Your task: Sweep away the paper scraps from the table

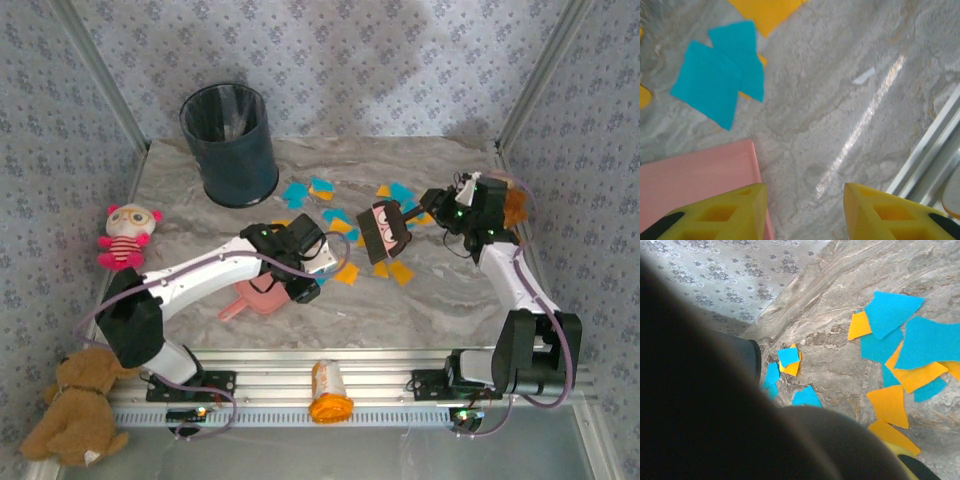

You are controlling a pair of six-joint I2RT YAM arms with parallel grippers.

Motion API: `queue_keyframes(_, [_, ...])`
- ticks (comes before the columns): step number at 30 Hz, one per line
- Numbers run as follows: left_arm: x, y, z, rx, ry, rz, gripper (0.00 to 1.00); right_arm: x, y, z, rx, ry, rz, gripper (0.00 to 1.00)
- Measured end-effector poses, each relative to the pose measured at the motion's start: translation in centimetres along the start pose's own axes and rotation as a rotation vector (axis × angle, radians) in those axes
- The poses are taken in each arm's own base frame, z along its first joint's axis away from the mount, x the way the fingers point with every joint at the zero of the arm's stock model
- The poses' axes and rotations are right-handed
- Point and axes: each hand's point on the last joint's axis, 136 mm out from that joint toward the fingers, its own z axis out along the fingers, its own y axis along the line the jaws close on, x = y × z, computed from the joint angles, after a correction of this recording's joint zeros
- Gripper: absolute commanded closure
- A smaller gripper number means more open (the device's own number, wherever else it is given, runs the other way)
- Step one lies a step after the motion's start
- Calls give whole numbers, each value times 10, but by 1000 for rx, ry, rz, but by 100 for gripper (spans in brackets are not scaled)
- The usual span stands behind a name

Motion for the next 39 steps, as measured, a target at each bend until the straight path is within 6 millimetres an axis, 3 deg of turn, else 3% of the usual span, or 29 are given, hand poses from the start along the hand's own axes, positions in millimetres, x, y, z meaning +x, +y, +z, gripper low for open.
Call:
queue_keyframes(9, [33,3,16,-34,126,-59,65,0,0,-8,3,-6,5,100])
queue_keyframes(29, [56,37,65,-216,301,-141,67,6,-2,-11,7,13,13,100])
queue_keyframes(39, [65,45,78,-252,353,-146,86,8,-1,-11,0,20,7,100])
